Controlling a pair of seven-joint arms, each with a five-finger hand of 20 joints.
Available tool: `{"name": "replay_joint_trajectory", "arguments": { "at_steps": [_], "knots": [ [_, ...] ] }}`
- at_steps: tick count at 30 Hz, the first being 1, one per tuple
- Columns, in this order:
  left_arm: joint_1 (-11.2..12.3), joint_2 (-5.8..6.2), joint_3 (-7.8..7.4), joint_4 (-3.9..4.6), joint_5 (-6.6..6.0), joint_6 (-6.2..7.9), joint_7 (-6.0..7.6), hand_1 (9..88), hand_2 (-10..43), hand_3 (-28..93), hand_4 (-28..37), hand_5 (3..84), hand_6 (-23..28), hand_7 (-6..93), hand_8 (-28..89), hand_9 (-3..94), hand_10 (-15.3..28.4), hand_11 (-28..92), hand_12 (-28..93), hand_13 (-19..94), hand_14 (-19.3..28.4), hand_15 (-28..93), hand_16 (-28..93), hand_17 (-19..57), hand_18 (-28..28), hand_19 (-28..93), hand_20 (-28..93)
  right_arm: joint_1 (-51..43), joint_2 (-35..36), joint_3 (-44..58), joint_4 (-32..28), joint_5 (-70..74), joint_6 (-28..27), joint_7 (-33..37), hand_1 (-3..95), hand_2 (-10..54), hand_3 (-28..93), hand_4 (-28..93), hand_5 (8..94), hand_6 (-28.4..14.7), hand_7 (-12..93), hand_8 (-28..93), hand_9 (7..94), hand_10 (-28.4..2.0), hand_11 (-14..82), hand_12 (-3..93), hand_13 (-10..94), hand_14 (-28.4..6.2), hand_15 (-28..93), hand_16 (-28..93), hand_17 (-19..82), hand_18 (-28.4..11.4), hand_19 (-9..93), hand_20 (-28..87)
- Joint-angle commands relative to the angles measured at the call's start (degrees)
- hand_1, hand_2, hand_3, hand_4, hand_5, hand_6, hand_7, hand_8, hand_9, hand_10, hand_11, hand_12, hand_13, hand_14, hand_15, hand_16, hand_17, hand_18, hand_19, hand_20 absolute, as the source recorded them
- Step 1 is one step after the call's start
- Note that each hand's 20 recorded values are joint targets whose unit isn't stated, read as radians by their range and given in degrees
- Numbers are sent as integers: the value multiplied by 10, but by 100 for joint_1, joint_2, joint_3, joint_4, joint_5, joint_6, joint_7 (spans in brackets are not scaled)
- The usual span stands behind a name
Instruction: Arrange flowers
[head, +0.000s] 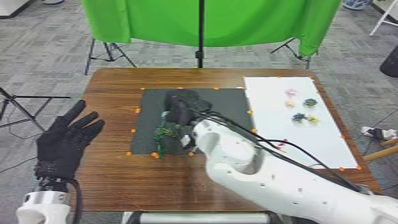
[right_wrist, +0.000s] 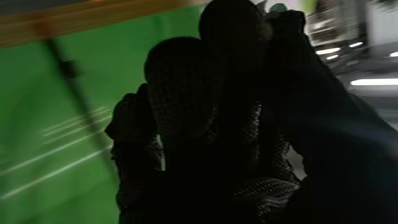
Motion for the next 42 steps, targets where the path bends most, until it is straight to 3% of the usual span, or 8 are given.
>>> {"name": "replay_joint_trajectory", "arguments": {
  "at_steps": [1, 6, 10, 15, 22, 26, 40, 42],
  "knots": [
    [-293, 216, 34, 86, -16, -7, 69, 205, 62, 783, -283, 369, 80, 110, -95, 359, 206, 231, 109, 254, 284, 513, -89, -88, 272, 570, 118, 676, -580, -1253, 493, 4, 463, 106, 565, -95, 665, -283, 866, 30, 183, 22, 922, -65, 260, 328, 839, -43, 612, 246, 336, -208, 921, 423],
    [-479, 357, 149, 175, -63, -62, 122, 204, 62, 783, -283, 369, 80, 111, -95, 359, 206, 231, 110, 251, 284, 509, -89, -89, 270, 564, 119, 1090, -642, -1830, 734, 20, 519, 349, 562, -95, 652, -283, 861, 34, 175, 14, 913, -69, 305, 301, 829, -45, 638, 236, 334, -209, 918, 431],
    [-528, 316, 142, 198, -19, -104, 24, 205, 61, 785, -283, 369, 80, 111, -95, 358, 206, 230, 110, 251, 284, 509, -87, -89, 269, 561, 120, 1082, -622, -1852, 765, -64, 211, 430, 556, -95, 644, -283, 847, 35, 163, 6, 900, -71, 323, 294, 820, -46, 653, 236, 330, -210, 916, 436],
    [-467, 358, 140, 193, -65, -92, 53, 205, 61, 785, -283, 370, 80, 110, -95, 359, 206, 231, 110, 250, 284, 508, -87, -89, 269, 560, 122, 1016, -607, -1840, 767, -258, -52, 414, 532, -95, 627, -283, 809, 35, 147, -4, 877, -75, 344, 284, 793, -50, 681, 234, 316, -211, 911, 442],
    [-581, 180, 117, 231, 81, -228, -215, 207, 61, 786, -283, 370, 81, 109, -95, 359, 206, 232, 110, 250, 284, 508, -86, -89, 269, 559, 124, 927, -606, -1703, 759, -412, -240, 354, 478, -95, 661, -283, 761, 35, 151, -23, 846, -82, 391, 251, 770, -57, 711, 224, 302, -214, 906, 455],
    [-537, 231, 130, 226, 40, -200, -160, 208, 60, 788, -283, 369, 81, 109, -95, 358, 206, 232, 110, 249, 284, 509, -86, -89, 268, 558, 125, 917, -595, -1658, 749, -405, -305, 337, 443, -95, 705, -283, 745, 34, 149, -44, 832, -88, 414, 234, 759, -61, 722, 222, 295, -216, 903, 464],
    [-312, 168, 45, 156, 43, -146, -238, 213, 58, 790, -283, 370, 81, 109, -94, 357, 207, 232, 110, 248, 284, 509, -87, -90, 268, 557, 128, 615, -507, -1167, 360, -175, -448, 249, 397, -95, 727, -283, 702, 23, 153, -125, 797, -96, 464, 199, 734, -70, 748, 219, 281, -223, 895, 485],
    [-298, 89, 34, 148, 72, -149, -314, 213, 58, 790, -283, 369, 81, 109, -94, 357, 207, 232, 110, 248, 284, 509, -87, -90, 268, 556, 129, 528, -510, -1037, 310, -5, -441, 265, 393, -95, 726, -283, 695, 20, 152, -125, 794, -97, 466, 197, 730, -71, 751, 219, 276, -224, 893, 487]
  ]
}}
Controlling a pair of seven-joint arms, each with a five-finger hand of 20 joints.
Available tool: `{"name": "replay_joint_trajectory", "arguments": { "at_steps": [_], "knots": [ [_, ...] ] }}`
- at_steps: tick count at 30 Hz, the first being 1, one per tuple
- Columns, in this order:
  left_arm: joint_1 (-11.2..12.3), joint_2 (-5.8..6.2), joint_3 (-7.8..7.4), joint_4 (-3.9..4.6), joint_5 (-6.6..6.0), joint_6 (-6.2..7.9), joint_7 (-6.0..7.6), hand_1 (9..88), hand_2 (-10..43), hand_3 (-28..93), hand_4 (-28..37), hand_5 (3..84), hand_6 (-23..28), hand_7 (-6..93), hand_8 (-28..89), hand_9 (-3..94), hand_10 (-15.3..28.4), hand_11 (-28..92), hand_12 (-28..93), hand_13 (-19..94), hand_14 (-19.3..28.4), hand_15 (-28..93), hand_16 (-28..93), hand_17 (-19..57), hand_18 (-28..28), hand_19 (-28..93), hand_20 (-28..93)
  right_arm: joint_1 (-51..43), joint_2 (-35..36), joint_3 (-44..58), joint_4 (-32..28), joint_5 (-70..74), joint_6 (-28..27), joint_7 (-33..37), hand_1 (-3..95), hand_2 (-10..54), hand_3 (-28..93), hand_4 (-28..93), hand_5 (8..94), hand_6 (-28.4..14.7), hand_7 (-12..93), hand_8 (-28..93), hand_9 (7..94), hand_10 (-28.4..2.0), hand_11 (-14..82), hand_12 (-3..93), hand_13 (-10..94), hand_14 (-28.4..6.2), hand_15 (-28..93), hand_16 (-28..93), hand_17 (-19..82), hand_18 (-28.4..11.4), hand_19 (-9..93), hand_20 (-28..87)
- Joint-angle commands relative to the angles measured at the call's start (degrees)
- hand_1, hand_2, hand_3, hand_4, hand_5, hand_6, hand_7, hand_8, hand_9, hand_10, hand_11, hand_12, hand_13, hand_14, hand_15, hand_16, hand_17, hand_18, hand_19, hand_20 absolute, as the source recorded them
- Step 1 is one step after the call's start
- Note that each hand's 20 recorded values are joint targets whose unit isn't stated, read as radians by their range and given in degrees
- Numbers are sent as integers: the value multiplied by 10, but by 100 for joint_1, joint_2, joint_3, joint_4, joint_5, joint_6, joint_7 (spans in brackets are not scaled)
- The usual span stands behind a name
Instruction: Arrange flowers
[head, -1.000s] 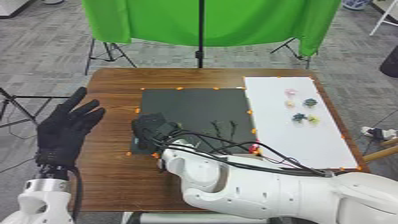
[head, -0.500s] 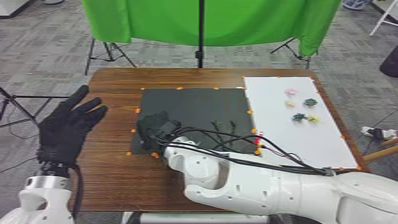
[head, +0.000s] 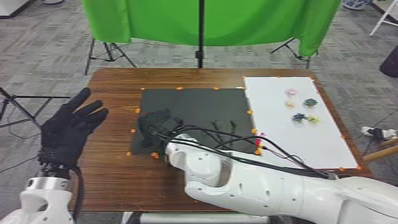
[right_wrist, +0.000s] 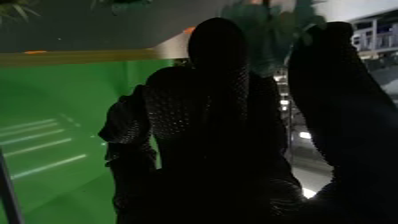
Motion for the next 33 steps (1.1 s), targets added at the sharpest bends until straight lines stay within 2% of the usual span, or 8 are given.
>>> {"name": "replay_joint_trajectory", "arguments": {
  "at_steps": [1, 10, 15, 17, 21, 25, 32, 33],
  "knots": [
    [231, -123, -51, -40, 27, 16, -116, 214, 58, 790, -283, 369, 81, 109, -95, 357, 207, 232, 110, 248, 284, 509, -87, -90, 268, 556, 129, -188, 47, 343, -304, 272, -51, -34, 392, -95, 724, -283, 694, 19, 152, -124, 792, -98, 468, 197, 728, -72, 753, 219, 275, -226, 892, 488],
    [527, -74, -75, -133, -153, 225, 227, 213, 58, 788, -283, 369, 81, 110, -94, 356, 206, 231, 109, 248, 284, 510, -88, -90, 268, 556, 130, -629, 379, 1066, -750, 541, -82, 69, 369, -95, 723, -283, 683, 12, 148, -123, 779, -103, 477, 192, 710, -82, 765, 216, 267, -228, 887, 496],
    [700, -169, -77, -94, -298, 270, 333, 206, 62, 783, -283, 369, 81, 110, -95, 355, 207, 231, 110, 248, 284, 509, -87, -91, 268, 555, 131, -976, 1119, 1820, -1261, 689, 231, 330, 363, -95, 725, -283, 677, 7, 145, -123, 769, -108, 473, 187, 702, -87, 764, 209, 261, -230, 880, 498],
    [830, -89, -90, -103, -391, 303, 512, 200, 65, 780, -283, 369, 80, 109, -95, 355, 206, 230, 109, 248, 284, 509, -87, -91, 268, 555, 131, -1140, 1390, 2163, -1440, 736, 280, 465, 362, -95, 726, -283, 676, 6, 145, -122, 766, -109, 469, 185, 697, -90, 763, 207, 260, -230, 877, 498],
    [1051, -109, -175, -142, -368, 312, 612, 183, 66, 775, -283, 369, 80, 110, -95, 354, 205, 228, 110, 248, 284, 508, -87, -91, 268, 554, 132, -1704, 2110, 3013, -1848, 789, 478, 771, 359, -95, 727, -283, 658, -4, 139, -121, 741, -116, 421, 169, 669, -104, 735, 188, 241, -234, 852, 491],
    [1038, -54, -96, -112, -417, 289, 781, 186, 45, 778, -283, 366, 78, 110, -95, 352, 203, 225, 111, 245, 284, 502, -86, -92, 266, 549, 131, -2412, 2787, 3767, -2188, 656, 675, 1092, 358, -95, 766, -282, 657, -7, 145, -119, 715, -118, 373, 156, 650, -108, 703, 163, 229, -232, 827, 476],
    [990, -172, -61, -108, -337, 271, 713, 186, 36, 780, -283, 358, 75, 114, -96, 345, 201, 226, 114, 238, 284, 503, -82, -97, 263, 542, 134, -3362, 3379, 4739, -2010, 426, 939, 1758, 368, -95, 785, -282, 650, -7, 145, -121, 706, -119, 354, 155, 647, -109, 700, 155, 229, -232, 827, 470],
    [985, -234, -89, -115, -273, 225, 619, 185, 36, 779, -283, 358, 75, 114, -96, 345, 201, 226, 114, 238, 284, 503, -82, -96, 262, 541, 134, -3483, 3401, 4850, -1968, 363, 903, 1851, 368, -95, 786, -282, 647, -7, 146, -121, 705, -119, 354, 155, 648, -108, 701, 154, 229, -232, 827, 469]
  ]
}}
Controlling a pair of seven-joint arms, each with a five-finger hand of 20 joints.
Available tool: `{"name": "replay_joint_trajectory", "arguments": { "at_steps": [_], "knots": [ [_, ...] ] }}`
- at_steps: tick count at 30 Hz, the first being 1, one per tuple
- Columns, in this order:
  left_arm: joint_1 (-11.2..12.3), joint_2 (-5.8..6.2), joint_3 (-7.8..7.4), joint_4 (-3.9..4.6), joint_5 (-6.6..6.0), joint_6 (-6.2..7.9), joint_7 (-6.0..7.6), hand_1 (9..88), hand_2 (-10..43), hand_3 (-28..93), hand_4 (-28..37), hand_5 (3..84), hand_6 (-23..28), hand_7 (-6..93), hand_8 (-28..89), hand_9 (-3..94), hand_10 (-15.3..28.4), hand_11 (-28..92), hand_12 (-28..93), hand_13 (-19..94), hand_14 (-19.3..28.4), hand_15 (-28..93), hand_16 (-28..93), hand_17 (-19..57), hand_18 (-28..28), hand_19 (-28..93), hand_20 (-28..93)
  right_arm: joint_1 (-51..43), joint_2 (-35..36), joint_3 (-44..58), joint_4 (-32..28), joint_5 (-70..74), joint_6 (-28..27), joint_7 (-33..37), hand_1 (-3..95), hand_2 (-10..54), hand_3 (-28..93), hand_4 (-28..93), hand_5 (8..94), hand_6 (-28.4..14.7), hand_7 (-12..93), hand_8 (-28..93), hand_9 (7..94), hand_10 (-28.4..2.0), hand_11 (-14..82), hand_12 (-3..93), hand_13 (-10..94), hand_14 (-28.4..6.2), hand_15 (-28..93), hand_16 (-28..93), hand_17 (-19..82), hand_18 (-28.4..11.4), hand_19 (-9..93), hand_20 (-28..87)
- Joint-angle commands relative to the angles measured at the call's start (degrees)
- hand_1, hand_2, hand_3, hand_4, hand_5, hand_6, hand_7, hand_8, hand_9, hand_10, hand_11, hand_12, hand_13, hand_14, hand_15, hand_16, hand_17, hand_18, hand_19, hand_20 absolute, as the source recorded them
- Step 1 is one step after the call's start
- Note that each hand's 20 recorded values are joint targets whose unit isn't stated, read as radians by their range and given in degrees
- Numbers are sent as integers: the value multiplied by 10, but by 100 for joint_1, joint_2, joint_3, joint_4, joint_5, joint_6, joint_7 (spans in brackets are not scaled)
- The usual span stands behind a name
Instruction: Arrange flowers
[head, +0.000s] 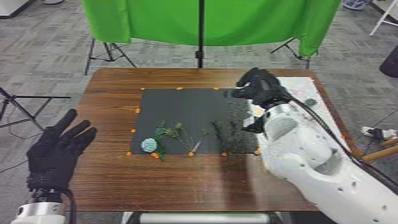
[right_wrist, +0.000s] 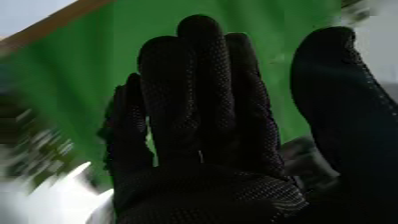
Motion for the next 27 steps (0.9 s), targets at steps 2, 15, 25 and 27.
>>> {"name": "replay_joint_trajectory", "arguments": {
  "at_steps": [2, 15, 25, 27],
  "knots": [
    [-37, -168, 54, 6, 100, -36, -121, 184, 37, 778, -283, 357, 74, 113, -97, 343, 200, 225, 113, 237, 284, 502, -82, -97, 263, 541, 135, -1057, 898, 805, 469, -549, 186, 829, 369, -95, 785, -282, 642, -7, 146, -122, 704, -119, 355, 156, 650, -108, 706, 155, 233, -234, 830, 469],
    [-25, -253, 76, 9, 132, -63, -150, 186, 46, 780, -283, 357, 74, 117, -98, 345, 201, 229, 113, 238, 284, 504, -82, -96, 263, 540, 145, -679, 991, 183, 1188, -691, -21, 1032, 370, -95, 780, -283, 600, 3, 143, -122, 707, -128, 374, 170, 647, -107, 738, 161, 237, -236, 838, 464],
    [-82, -252, 96, 31, 134, -94, -184, 188, 48, 780, -283, 356, 75, 118, -99, 345, 202, 230, 113, 238, 284, 505, -84, -95, 263, 539, 149, -54, 867, -639, 1791, -706, -160, 1079, 412, -95, 768, -282, 584, 18, 137, -124, 705, -121, 373, 170, 650, -101, 740, 155, 246, -235, 840, 453],
    [-81, -241, 92, 28, 121, -80, -189, 188, 48, 780, -283, 356, 75, 117, -99, 346, 202, 230, 112, 239, 284, 505, -84, -95, 263, 539, 149, -40, 860, -771, 1847, -838, -84, 1103, 459, -95, 726, -282, 665, 22, 155, -104, 764, -100, 285, 239, 675, -89, 717, 162, 259, -229, 844, 442]
  ]
}}
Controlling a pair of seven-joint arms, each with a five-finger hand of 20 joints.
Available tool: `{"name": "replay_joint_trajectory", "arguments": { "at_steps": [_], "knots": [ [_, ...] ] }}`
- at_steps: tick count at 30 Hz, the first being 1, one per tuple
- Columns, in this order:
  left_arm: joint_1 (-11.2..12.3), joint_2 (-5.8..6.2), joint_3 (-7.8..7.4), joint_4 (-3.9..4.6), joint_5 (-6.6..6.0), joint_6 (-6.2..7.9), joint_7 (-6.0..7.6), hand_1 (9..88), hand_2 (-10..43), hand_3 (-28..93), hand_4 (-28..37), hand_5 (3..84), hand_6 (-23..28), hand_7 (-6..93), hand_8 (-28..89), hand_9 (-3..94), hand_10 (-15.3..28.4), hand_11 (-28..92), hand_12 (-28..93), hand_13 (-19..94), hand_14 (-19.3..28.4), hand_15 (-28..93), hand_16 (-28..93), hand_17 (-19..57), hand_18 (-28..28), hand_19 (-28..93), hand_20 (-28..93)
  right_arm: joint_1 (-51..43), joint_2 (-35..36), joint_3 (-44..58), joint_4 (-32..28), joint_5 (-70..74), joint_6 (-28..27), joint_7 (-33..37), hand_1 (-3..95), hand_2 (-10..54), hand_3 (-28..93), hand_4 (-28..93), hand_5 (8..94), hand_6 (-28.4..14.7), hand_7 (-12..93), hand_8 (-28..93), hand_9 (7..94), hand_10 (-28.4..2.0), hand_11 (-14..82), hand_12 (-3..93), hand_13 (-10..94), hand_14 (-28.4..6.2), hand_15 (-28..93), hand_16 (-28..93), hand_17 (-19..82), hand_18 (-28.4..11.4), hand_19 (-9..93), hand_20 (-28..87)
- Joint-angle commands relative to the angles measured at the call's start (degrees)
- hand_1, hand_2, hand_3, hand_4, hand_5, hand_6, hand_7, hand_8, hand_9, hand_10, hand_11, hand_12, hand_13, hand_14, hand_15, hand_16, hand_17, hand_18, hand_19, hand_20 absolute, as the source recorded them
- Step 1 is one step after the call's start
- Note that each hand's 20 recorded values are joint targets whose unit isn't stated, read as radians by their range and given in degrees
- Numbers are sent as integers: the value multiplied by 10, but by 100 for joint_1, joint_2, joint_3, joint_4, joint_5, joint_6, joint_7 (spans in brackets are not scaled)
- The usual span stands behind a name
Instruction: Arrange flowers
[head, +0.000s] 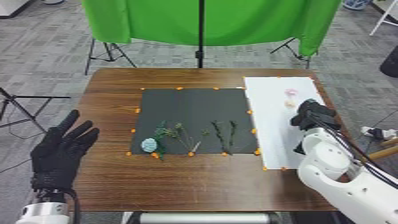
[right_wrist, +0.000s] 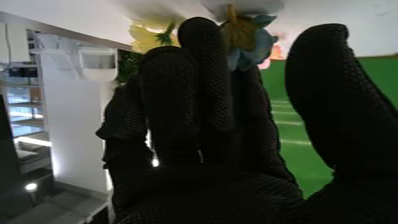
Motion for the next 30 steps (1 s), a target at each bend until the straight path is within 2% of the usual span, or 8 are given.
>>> {"name": "replay_joint_trajectory", "arguments": {
  "at_steps": [1, 4, 9, 10, 15, 19, 25, 30],
  "knots": [
    [46, -23, 4, 19, 6, -35, -50, 188, 48, 780, -283, 356, 75, 117, -99, 346, 202, 230, 112, 239, 284, 505, -84, -95, 263, 539, 149, 210, -105, -387, 268, -210, 37, 101, 488, -95, 703, -282, 704, 20, 162, -65, 793, -91, 236, 273, 688, -83, 706, 165, 264, -227, 845, 440],
    [38, -70, -24, 18, 36, -58, -112, 188, 48, 780, -283, 357, 75, 116, -98, 346, 202, 230, 113, 238, 284, 505, -84, -95, 263, 538, 150, 112, -143, -370, 277, -196, 13, 138, 574, -95, 659, -283, 819, 21, 193, 8, 889, -70, 140, 340, 737, -51, 638, 246, 292, -215, 855, 429],
    [33, -118, -42, 13, 75, -78, -163, 188, 49, 781, -283, 357, 75, 117, -98, 345, 202, 230, 112, 238, 284, 506, -84, -95, 263, 538, 151, -54, -126, -219, 153, -290, 268, 109, 609, -95, 641, -283, 866, 20, 197, 21, 934, -62, 131, 347, 788, -31, 588, 275, 314, -201, 864, 419],
    [24, -163, -69, 11, 118, -103, -246, 189, 49, 780, -283, 357, 75, 117, -99, 346, 202, 230, 112, 238, 284, 505, -84, -96, 264, 539, 152, -146, -118, -109, 62, -348, 297, 82, 611, -95, 640, -283, 869, 20, 196, 23, 935, -62, 131, 344, 792, -30, 583, 277, 316, -202, 865, 420],
    [72, -65, -91, -1, 57, -61, -135, 189, 50, 781, -283, 357, 75, 116, -98, 346, 203, 230, 112, 239, 284, 506, -84, -95, 263, 538, 152, -73, -83, 46, -480, -437, 690, -115, 612, -95, 657, -283, 881, 14, 187, 26, 937, -64, 147, 331, 810, -26, 564, 287, 328, -206, 868, 424],
    [92, -62, -140, -28, 98, -80, -138, 190, 50, 781, -283, 358, 76, 117, -98, 346, 202, 230, 112, 239, 284, 506, -85, -95, 263, 538, 153, 232, -307, -69, -871, -445, 873, -390, 609, -95, 667, -283, 885, 11, 181, 33, 937, -67, 156, 324, 815, -27, 559, 297, 330, -209, 870, 427],
    [116, 1, -173, -84, 78, -38, -71, 191, 51, 781, -283, 359, 76, 115, -97, 347, 202, 231, 113, 239, 284, 507, -85, -95, 263, 538, 154, 1407, -1446, -1060, -783, 21, 901, -1072, 603, -95, 681, -283, 888, 9, 176, 37, 937, -70, 164, 323, 816, -28, 561, 300, 332, -210, 872, 430],
    [10, -10, -203, -103, 152, -46, -207, 192, 52, 780, -283, 360, 76, 114, -97, 348, 203, 228, 111, 241, 284, 504, -85, -94, 263, 536, 155, 2039, -2841, -1675, 4, 39, 675, -1673, 602, -95, 684, -283, 887, 8, 177, 42, 937, -69, 164, 326, 814, -29, 565, 300, 331, -209, 874, 432]
  ]
}}
